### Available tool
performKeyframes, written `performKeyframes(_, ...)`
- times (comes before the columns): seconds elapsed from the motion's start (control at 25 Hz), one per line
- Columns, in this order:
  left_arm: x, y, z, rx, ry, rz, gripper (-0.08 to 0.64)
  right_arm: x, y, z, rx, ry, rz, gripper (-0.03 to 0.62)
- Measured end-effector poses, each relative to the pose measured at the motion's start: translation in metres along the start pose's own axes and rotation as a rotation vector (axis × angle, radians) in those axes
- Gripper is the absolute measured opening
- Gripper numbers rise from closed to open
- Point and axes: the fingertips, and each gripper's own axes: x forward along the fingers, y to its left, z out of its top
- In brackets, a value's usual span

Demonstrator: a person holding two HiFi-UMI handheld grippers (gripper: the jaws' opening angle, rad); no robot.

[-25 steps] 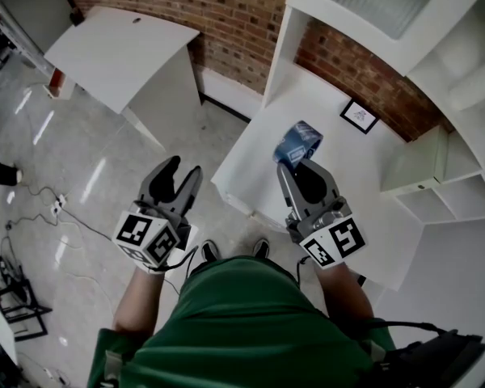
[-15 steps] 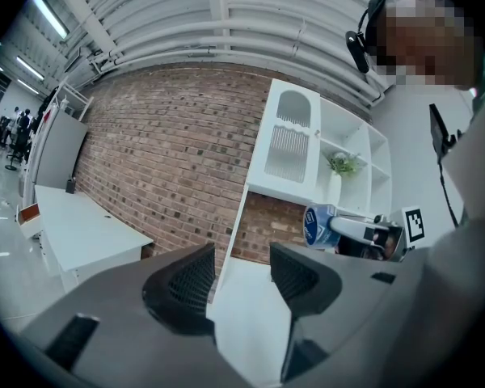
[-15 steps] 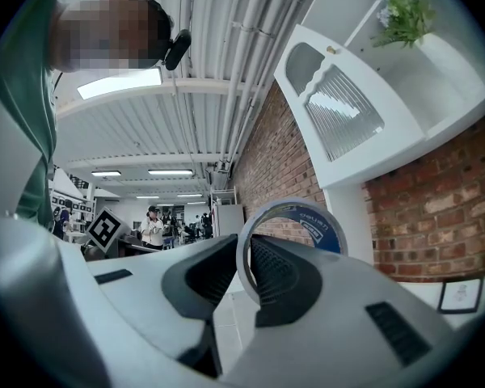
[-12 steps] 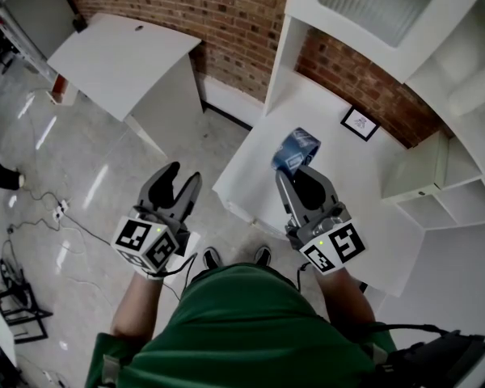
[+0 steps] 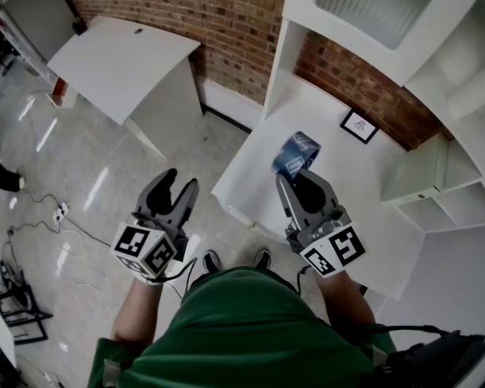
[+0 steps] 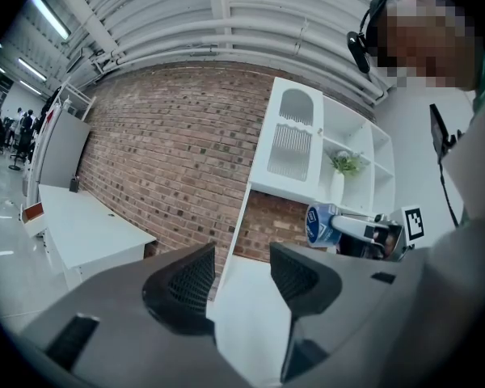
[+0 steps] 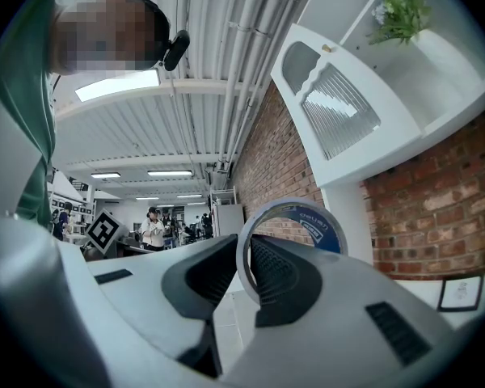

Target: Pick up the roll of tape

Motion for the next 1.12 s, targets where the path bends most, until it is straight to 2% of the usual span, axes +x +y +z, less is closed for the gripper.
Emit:
performKeyframes(0.6,-0.003,-0.011,-0.003,-0.002,-0.020,0.051,0.224,-0.013,-0.009,0.004,-0.001,-0.009,0.026,0.064)
performKeyframes(1.12,0.004,-0.039,-0.012,-0.006,-0.033,0.089,0.224,-0.038,-0.027,0.004,0.000,-0.001,0.061,0.064)
